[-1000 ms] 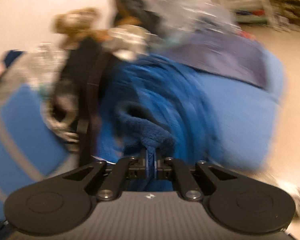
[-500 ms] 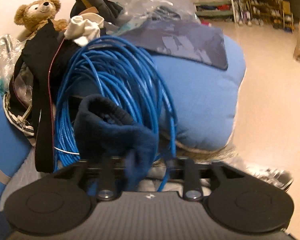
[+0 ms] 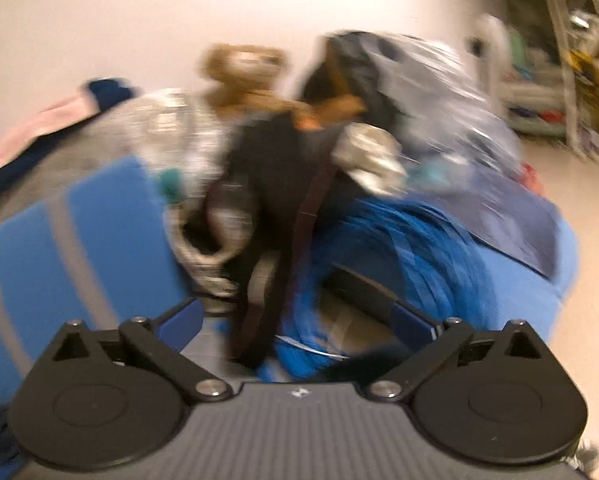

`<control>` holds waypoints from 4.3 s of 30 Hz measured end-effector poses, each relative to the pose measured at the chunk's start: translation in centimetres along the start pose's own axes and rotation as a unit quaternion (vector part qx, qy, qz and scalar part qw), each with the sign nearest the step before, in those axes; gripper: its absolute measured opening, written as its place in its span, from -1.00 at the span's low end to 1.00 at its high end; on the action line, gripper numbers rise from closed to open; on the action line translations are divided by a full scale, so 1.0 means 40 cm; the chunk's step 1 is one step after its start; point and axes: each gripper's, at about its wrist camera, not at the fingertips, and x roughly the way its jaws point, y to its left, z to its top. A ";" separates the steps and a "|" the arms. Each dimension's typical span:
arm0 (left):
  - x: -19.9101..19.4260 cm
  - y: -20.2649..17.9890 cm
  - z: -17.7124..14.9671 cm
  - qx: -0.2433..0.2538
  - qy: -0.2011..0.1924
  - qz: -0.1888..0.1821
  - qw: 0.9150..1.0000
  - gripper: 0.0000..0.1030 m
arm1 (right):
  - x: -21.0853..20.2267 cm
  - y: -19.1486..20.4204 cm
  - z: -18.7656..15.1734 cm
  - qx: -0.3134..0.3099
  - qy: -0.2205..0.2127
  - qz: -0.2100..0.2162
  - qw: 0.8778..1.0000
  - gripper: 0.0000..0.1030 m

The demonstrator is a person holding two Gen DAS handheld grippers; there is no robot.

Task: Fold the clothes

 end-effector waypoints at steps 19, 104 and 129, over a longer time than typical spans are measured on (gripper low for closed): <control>-0.210 0.074 0.159 0.064 -0.081 0.100 0.990 0.52 | -0.143 0.644 -0.004 -0.153 0.029 0.242 0.958 1.00; 0.094 0.198 -0.088 0.381 0.122 0.111 0.910 -0.80 | 0.003 0.973 -0.529 -0.133 0.203 0.313 0.918 1.00; 0.208 0.486 0.225 -0.099 0.027 -0.036 0.994 -0.17 | -0.006 0.986 -0.540 -0.149 0.208 0.321 0.912 1.00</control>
